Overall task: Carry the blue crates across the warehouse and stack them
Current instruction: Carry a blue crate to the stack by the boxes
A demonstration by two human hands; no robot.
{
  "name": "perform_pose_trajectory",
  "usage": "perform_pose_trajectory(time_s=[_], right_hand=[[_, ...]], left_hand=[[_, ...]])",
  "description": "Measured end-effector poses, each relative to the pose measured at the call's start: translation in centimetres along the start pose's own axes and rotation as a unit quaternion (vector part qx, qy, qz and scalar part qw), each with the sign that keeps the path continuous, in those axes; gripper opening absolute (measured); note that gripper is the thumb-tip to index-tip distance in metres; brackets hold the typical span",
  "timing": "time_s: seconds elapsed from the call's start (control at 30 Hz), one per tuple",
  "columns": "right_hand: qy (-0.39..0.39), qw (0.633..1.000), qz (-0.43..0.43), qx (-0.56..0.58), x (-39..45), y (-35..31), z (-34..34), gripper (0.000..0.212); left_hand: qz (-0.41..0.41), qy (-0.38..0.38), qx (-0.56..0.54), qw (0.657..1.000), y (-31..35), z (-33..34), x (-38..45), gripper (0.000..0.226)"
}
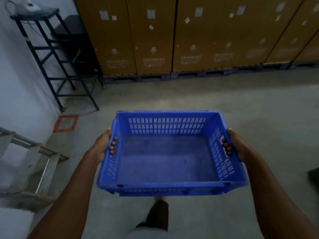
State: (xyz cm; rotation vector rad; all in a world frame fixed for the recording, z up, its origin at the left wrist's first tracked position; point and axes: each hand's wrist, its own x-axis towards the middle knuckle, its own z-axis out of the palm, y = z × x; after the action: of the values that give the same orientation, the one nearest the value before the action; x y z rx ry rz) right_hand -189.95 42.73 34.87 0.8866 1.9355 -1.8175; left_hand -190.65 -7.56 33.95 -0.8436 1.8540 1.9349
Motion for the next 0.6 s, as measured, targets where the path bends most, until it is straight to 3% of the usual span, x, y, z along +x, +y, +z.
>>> perform_pose_trajectory(time_s=[0.6], right_hand=[[0.032, 0.999, 0.014, 0.003, 38.1, -29.0, -6.9, 0.054]], left_hand=[[0.013, -0.009, 0.033, 0.999, 28.1, 24.9, 35.4, 0.056]])
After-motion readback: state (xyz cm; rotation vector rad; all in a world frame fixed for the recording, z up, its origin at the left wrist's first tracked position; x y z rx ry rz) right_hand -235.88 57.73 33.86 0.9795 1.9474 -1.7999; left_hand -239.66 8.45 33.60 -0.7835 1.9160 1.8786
